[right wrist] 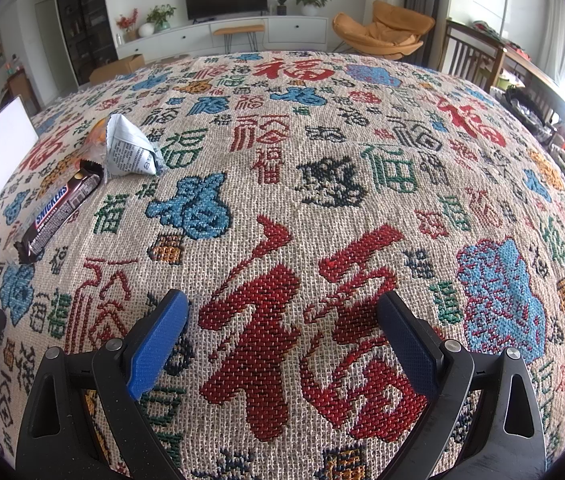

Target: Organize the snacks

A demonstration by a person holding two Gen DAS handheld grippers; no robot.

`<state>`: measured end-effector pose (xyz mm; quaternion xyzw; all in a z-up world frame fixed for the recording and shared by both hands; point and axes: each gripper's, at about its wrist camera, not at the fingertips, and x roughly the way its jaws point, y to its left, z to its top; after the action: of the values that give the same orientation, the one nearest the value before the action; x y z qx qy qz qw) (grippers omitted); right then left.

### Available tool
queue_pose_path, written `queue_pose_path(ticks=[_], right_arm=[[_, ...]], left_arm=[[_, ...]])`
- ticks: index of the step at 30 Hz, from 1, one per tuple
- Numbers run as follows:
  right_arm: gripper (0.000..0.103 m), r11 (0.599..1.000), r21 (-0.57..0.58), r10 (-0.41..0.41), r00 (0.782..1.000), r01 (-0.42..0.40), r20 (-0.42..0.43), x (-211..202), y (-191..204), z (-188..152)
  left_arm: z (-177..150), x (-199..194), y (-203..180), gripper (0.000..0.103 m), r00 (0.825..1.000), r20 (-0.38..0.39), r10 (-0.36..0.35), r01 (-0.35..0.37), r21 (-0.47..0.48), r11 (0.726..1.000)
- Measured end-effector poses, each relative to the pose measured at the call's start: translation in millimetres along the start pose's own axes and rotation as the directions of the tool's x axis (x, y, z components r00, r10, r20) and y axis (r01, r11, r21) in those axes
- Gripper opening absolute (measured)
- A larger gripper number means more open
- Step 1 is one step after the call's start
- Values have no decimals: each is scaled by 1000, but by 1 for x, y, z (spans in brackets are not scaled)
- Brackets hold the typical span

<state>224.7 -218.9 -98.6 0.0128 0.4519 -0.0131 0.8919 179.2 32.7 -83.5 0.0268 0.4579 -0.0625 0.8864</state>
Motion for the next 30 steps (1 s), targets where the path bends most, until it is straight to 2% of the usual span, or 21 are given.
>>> queue_pose_path(ticks=[16, 18, 20, 22, 24, 27, 30], right_arm=[[98, 1000, 0, 0, 1000, 0, 0, 0, 0, 0], [98, 1000, 0, 0, 1000, 0, 0, 0, 0, 0], [98, 1000, 0, 0, 1000, 0, 0, 0, 0, 0], [98, 1000, 0, 0, 1000, 0, 0, 0, 0, 0], [98, 1000, 0, 0, 1000, 0, 0, 0, 0, 0], [98, 1000, 0, 0, 1000, 0, 0, 0, 0, 0], [98, 1000, 0, 0, 1000, 0, 0, 0, 0, 0]], left_arm=[[1, 0, 0, 103, 1000, 0, -7, 7, -2, 1000], [2, -1, 2, 103, 1000, -8, -28, 28, 8, 1000], [7, -3, 7, 103, 995, -23, -97, 97, -19, 995], [21, -4, 13, 103, 975, -29, -218, 215, -93, 972], [40, -4, 15, 103, 957, -24, -289, 282, -152, 947], [77, 3, 8, 103, 954, -23, -299, 292, -166, 942], [108, 25, -6, 97, 968, -59, -244, 236, -116, 965]])
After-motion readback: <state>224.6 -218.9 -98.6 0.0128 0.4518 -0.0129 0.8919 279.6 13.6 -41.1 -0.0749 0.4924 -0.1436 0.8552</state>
